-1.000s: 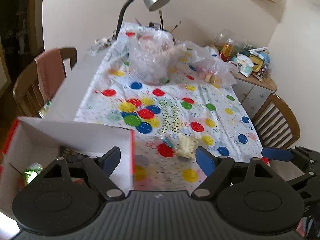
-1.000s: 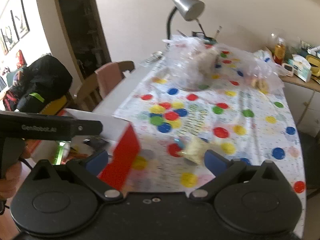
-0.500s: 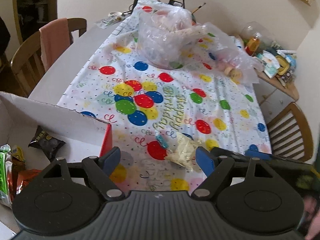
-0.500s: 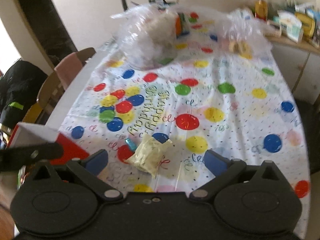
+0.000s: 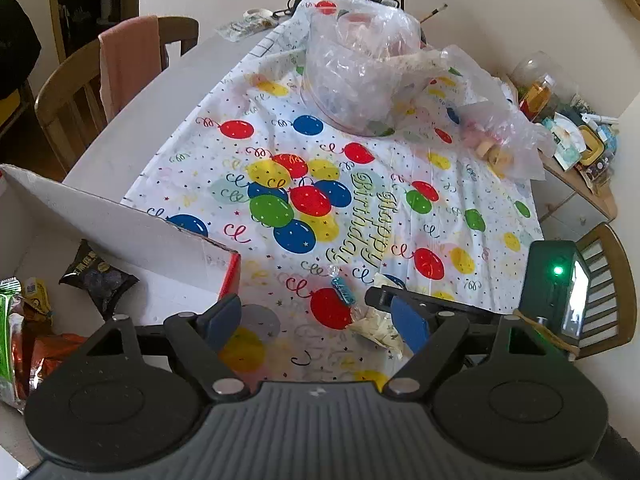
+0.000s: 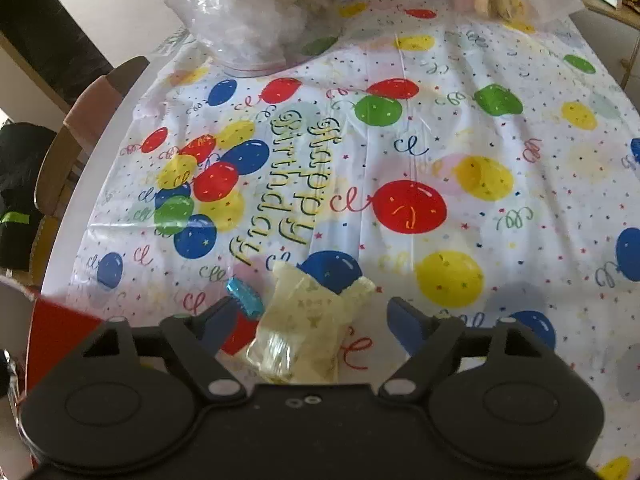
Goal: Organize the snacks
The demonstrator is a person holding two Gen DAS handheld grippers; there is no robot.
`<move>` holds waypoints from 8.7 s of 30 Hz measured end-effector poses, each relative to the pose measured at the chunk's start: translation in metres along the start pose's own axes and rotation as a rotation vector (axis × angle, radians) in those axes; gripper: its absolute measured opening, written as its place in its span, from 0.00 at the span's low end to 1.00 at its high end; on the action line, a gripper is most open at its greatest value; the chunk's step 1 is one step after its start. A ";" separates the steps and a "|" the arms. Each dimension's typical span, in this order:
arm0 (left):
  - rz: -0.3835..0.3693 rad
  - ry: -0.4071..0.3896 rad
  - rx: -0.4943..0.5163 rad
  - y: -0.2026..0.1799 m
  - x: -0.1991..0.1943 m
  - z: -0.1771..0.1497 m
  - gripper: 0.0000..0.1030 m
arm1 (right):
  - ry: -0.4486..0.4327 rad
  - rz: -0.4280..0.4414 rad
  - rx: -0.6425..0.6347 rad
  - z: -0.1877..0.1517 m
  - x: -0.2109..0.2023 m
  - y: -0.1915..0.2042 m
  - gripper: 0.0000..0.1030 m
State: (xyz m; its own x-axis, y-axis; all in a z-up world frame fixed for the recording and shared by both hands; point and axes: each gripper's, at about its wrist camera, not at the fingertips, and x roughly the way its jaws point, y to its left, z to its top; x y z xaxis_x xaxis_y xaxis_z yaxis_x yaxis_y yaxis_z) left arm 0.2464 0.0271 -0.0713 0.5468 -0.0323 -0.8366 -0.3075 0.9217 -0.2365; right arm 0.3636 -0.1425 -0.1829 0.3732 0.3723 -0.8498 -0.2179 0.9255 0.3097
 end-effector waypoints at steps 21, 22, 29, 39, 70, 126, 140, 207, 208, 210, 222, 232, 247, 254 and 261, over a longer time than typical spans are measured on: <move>0.011 0.125 0.041 -0.055 0.076 0.012 0.77 | 0.004 0.092 0.024 -0.008 -0.029 -0.066 0.32; 0.017 0.133 0.047 -0.056 0.084 0.012 0.74 | 0.005 0.092 0.029 -0.009 -0.032 -0.071 0.32; 0.058 0.213 0.049 -0.055 0.138 0.011 0.57 | -0.004 0.092 0.041 -0.020 -0.047 -0.090 0.32; 0.117 0.222 0.024 -0.046 0.162 0.011 0.40 | -0.012 0.098 0.019 -0.028 -0.054 -0.090 0.32; 0.009 0.171 0.102 -0.034 0.065 -0.024 0.12 | -0.093 0.072 -0.036 -0.069 -0.126 -0.054 0.32; 0.052 0.136 0.181 0.220 -0.053 0.023 0.12 | -0.039 0.046 -0.345 -0.114 -0.068 0.259 0.32; 0.056 0.263 0.256 0.212 0.003 0.020 0.12 | 0.056 -0.023 -0.342 -0.117 -0.026 0.263 0.33; -0.059 -0.227 0.214 0.219 -0.176 -0.063 0.99 | -0.361 0.195 -0.250 -0.186 -0.191 0.227 1.00; -0.061 -0.231 0.210 0.219 -0.177 -0.064 0.99 | -0.368 0.195 -0.251 -0.188 -0.191 0.226 1.00; -0.067 -0.234 0.204 0.219 -0.177 -0.066 0.99 | -0.399 0.194 -0.251 -0.193 -0.193 0.224 1.00; -0.010 -0.272 0.247 0.209 -0.187 -0.074 0.99 | -0.449 0.140 -0.292 -0.207 -0.202 0.231 1.00; -0.002 -0.260 0.244 0.206 -0.186 -0.082 0.99 | -0.417 0.164 -0.266 -0.207 -0.198 0.226 1.00; 0.020 -0.250 0.241 0.207 -0.185 -0.089 0.99 | -0.394 0.161 -0.256 -0.211 -0.193 0.224 1.00; 0.020 -0.249 0.241 0.207 -0.185 -0.089 0.99 | -0.393 0.162 -0.253 -0.210 -0.193 0.223 1.00; 0.020 -0.245 0.248 0.204 -0.187 -0.093 0.99 | -0.391 0.163 -0.249 -0.211 -0.193 0.223 1.00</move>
State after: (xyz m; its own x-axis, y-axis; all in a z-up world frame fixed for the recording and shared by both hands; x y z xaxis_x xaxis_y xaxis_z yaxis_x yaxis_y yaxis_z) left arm 0.0093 0.1850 -0.0092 0.7223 0.0527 -0.6896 -0.1377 0.9881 -0.0687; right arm 0.0525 -0.0227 -0.0404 0.6161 0.5536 -0.5603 -0.4931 0.8258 0.2737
